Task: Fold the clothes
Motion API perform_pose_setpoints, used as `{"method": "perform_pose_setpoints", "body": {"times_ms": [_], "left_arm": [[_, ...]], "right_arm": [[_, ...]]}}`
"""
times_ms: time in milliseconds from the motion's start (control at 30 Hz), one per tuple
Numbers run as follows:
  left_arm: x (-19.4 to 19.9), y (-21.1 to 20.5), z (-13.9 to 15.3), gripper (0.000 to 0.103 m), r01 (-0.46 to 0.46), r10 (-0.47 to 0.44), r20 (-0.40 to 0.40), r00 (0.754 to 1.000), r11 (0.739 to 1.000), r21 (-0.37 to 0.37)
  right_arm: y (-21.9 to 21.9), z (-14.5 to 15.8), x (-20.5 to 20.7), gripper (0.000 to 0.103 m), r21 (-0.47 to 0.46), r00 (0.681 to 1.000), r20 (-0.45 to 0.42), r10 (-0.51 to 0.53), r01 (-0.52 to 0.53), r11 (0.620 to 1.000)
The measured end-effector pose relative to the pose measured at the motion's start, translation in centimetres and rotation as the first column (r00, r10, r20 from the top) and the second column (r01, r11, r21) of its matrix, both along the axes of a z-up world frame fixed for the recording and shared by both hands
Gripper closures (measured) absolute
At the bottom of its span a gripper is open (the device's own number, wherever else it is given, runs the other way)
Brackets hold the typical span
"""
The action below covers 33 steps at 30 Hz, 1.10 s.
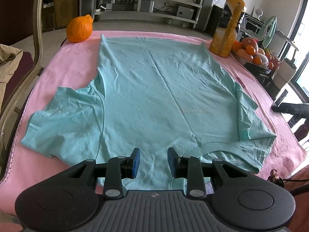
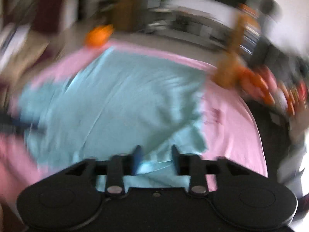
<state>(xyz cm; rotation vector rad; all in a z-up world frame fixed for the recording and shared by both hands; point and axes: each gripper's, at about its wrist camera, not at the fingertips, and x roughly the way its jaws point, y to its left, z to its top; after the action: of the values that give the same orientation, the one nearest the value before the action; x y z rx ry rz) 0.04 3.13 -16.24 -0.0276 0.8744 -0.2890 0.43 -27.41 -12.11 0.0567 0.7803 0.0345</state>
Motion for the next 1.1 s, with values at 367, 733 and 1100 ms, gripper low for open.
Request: {"method": "perform_pose_setpoints", "body": {"times_ms": [367,733,1100], "left_arm": [[0.8,-0.4,-0.6,0.073,-0.023,0.023,-0.013,1.0,0.999,0.023],[0.9,-0.1,-0.4,0.072,-0.007,0.007,-0.014,1.0,1.0,-0.011],[0.5,-0.6,0.1,0.071,0.046,-0.045,0.018,0.999,0.999,-0.015]], "right_arm": [[-11.3,-5.6,5.4,0.078,0.48,0.873,-0.258,-0.414,0.488,0.729],[-8.4,-6.7,8.1,0.098,0.351,0.923,-0.216,-0.318,0.378,0.857],[0.7,-1.2,11.0,0.099,0.255,0.973,-0.143,-0.183,0.215,0.943]]}}
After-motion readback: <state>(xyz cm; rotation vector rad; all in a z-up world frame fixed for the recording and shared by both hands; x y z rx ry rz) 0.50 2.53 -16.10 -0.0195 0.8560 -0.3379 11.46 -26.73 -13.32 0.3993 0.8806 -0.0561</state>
